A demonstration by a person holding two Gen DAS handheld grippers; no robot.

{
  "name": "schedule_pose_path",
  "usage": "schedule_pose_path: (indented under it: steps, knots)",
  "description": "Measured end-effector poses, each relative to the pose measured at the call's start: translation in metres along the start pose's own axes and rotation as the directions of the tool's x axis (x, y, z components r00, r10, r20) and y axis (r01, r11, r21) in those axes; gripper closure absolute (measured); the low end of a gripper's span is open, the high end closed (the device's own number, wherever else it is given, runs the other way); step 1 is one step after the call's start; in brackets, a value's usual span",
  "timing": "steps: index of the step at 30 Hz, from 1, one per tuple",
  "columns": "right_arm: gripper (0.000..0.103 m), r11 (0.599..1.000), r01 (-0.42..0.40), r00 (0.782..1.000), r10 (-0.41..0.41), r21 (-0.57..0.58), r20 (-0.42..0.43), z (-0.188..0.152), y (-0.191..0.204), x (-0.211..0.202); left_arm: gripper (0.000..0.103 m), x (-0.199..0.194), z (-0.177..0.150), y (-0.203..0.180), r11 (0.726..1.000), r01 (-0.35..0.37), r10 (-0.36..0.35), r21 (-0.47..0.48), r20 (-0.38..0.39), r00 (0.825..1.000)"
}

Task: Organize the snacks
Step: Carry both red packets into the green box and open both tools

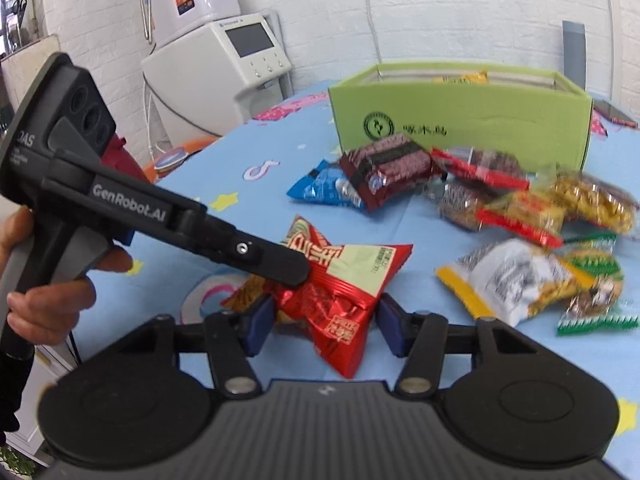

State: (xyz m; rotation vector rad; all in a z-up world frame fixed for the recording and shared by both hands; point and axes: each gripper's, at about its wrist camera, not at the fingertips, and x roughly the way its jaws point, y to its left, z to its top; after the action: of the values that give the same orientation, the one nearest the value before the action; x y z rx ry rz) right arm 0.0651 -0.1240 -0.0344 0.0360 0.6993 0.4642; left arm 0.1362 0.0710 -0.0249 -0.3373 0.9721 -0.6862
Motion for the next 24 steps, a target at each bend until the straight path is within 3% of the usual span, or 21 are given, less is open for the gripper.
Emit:
schedule_pose_path:
  steps: [4,8,13,16,19,21,24]
  knots:
    - [0.046,0.998,0.016,0.998,-0.013,-0.053,0.059,0.034,-0.002,-0.006,0.075,-0.012,0.038,-0.011,1.000,0.008,-0.009,0.009,0.065,0.998]
    - [0.046,0.991,0.043,0.994,-0.029,-0.125,0.108,0.090,-0.014,0.003,0.074,-0.015,0.098,-0.018,1.000,-0.007,0.005,0.018,0.136,0.991]
    - [0.046,0.988,0.041,0.995,-0.027,-0.148,0.098,0.170,-0.047,0.047,0.073,0.002,0.177,-0.011,0.997,-0.077,0.072,0.018,0.175,0.982]
    - [0.046,0.990,0.038,0.997,-0.029,-0.139,0.065,0.201,-0.066,0.083,0.072,0.027,0.213,0.007,0.992,-0.130,0.126,0.011,0.165,0.978]
    - [0.046,0.988,0.060,0.998,-0.058,-0.145,0.020,0.216,-0.083,0.121,0.077,0.056,0.232,0.027,0.985,-0.170,0.168,0.005,0.127,0.978]
    - [0.044,0.987,0.059,0.998,-0.060,-0.151,-0.007,0.219,-0.089,0.141,0.074,0.076,0.237,0.038,0.978,-0.209,0.208,0.001,0.100,0.973]
    - [0.038,0.987,0.058,0.997,-0.063,-0.152,-0.032,0.222,-0.096,0.157,0.072,0.087,0.237,0.043,0.979,-0.201,0.197,0.023,0.124,0.973]
